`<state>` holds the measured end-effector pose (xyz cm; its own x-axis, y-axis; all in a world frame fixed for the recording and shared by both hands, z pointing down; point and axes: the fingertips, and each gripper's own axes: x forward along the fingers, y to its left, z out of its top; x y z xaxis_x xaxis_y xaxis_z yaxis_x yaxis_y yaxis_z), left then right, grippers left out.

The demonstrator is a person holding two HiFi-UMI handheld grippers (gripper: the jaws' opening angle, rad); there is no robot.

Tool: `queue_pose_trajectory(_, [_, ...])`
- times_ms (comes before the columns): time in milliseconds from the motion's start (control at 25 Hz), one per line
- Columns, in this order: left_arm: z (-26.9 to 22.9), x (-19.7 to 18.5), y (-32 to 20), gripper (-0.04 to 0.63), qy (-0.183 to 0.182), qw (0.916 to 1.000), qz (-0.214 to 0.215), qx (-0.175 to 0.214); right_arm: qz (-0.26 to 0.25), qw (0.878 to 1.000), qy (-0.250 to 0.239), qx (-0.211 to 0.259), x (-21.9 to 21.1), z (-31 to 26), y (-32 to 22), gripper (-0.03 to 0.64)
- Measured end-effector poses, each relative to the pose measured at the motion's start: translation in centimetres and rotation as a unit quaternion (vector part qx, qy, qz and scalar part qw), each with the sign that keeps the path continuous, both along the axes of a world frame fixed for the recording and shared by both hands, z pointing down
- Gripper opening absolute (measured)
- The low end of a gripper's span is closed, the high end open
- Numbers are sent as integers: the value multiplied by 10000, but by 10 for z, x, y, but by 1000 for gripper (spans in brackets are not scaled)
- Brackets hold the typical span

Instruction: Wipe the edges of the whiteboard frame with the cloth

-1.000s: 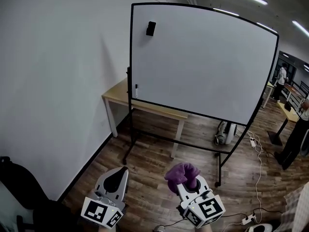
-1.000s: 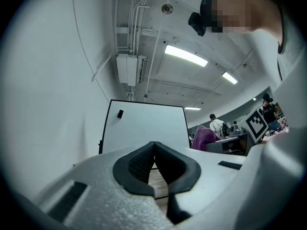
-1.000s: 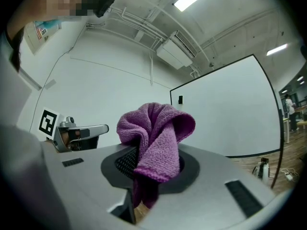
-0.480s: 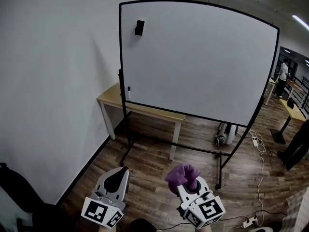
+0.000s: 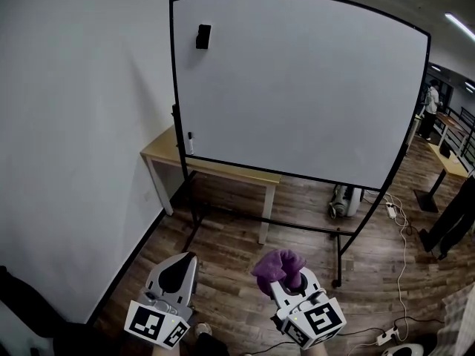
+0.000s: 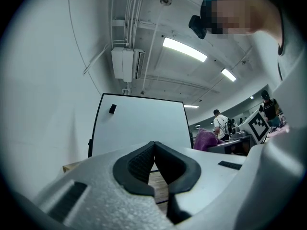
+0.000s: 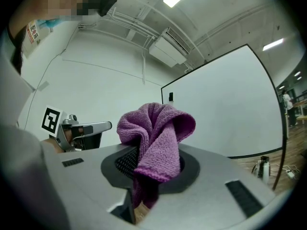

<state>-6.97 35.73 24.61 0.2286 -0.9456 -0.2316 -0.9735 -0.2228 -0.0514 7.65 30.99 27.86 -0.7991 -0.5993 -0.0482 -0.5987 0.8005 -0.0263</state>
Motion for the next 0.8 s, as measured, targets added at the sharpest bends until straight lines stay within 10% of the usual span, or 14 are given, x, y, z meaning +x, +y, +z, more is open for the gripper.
queue_pose_trajectory(800, [-1,-141,-116,17,-54,9985,545,-63,512,9987,-21,-50,-139,-3,-99,67])
